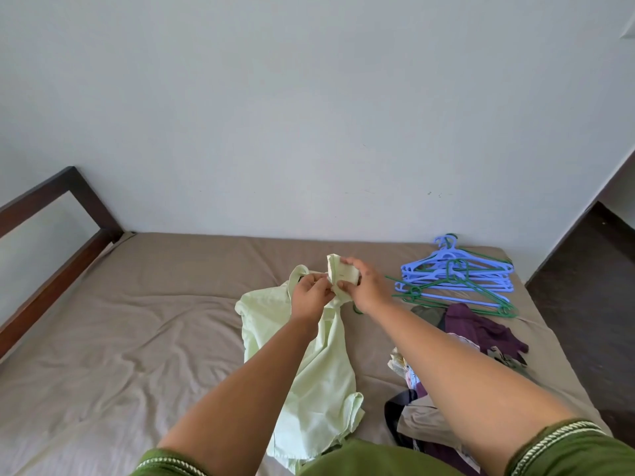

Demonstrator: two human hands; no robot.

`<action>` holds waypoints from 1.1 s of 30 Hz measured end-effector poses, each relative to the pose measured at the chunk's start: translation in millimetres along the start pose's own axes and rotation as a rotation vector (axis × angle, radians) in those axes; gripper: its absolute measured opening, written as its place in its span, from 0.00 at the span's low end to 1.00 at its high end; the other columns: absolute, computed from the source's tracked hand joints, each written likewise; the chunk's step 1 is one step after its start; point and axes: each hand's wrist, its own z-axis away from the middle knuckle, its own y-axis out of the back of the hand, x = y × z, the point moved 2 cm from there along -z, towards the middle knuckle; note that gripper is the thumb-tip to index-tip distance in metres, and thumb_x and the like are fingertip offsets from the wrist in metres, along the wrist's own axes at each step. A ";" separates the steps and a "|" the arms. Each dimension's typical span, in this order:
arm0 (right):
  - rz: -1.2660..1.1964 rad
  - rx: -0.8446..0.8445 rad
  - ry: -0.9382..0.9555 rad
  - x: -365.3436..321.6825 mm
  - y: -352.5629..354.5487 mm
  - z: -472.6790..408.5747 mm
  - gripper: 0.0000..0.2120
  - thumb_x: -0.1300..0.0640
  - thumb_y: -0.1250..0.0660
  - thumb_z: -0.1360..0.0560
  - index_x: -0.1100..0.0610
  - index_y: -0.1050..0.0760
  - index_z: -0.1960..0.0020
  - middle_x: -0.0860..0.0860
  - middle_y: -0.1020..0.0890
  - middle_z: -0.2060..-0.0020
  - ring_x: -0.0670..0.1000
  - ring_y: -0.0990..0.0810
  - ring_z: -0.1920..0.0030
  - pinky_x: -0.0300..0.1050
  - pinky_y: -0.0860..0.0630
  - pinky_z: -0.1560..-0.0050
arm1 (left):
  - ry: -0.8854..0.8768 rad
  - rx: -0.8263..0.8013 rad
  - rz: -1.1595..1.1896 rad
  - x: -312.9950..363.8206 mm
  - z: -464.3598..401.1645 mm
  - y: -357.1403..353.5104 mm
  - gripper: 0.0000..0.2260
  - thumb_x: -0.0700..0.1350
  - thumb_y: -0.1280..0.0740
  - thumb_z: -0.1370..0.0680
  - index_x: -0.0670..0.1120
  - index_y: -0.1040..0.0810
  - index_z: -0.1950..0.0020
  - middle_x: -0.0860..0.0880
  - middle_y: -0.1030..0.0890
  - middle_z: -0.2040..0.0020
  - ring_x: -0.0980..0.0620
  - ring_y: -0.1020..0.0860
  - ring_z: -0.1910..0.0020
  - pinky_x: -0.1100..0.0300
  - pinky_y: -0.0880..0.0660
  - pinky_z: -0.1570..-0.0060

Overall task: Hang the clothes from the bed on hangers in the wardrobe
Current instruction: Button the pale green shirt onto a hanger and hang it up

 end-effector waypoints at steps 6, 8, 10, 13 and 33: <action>0.038 0.039 -0.003 -3.8 -0.4 -1.4 0.10 0.62 0.30 0.28 0.58 0.23 0.47 0.52 0.18 0.55 0.54 0.21 0.54 0.41 0.32 0.59 | -0.199 -0.021 -0.234 2.7 5.2 3.8 0.05 0.40 0.28 0.25 0.41 0.18 0.51 0.49 0.16 0.56 0.56 0.19 0.57 0.70 0.25 0.58; 0.036 0.040 0.017 -4.8 -1.2 0.2 0.08 0.63 0.30 0.29 0.59 0.21 0.49 0.54 0.17 0.56 0.56 0.20 0.55 0.43 0.29 0.57 | -0.249 0.006 -0.359 4.1 2.6 5.8 0.04 0.42 0.27 0.25 0.45 0.19 0.52 0.52 0.16 0.55 0.57 0.18 0.58 0.66 0.24 0.56; 0.027 0.054 0.043 -7.0 -0.1 3.3 0.07 0.64 0.29 0.29 0.60 0.20 0.50 0.52 0.18 0.59 0.53 0.22 0.58 0.42 0.30 0.59 | -0.337 -0.005 -0.529 7.9 3.2 6.5 0.07 0.44 0.29 0.24 0.48 0.22 0.48 0.57 0.19 0.51 0.60 0.20 0.61 0.64 0.25 0.56; 0.042 0.073 0.079 -8.5 3.5 3.8 0.06 0.64 0.29 0.29 0.61 0.19 0.51 0.50 0.20 0.61 0.49 0.25 0.60 0.39 0.35 0.60 | -0.573 -0.084 -0.801 13.6 6.9 4.4 0.12 0.41 0.33 0.22 0.50 0.26 0.39 0.56 0.27 0.47 0.58 0.22 0.62 0.61 0.26 0.54; 0.486 0.115 0.358 8.0 13.4 -1.4 0.05 0.65 0.25 0.35 0.59 0.19 0.60 0.54 0.22 0.55 0.58 0.26 0.55 0.47 0.28 0.58 | -0.196 -0.009 -0.576 3.9 -27.3 14.6 0.08 0.43 0.25 0.27 0.44 0.23 0.60 0.51 0.21 0.65 0.54 0.22 0.65 0.62 0.27 0.61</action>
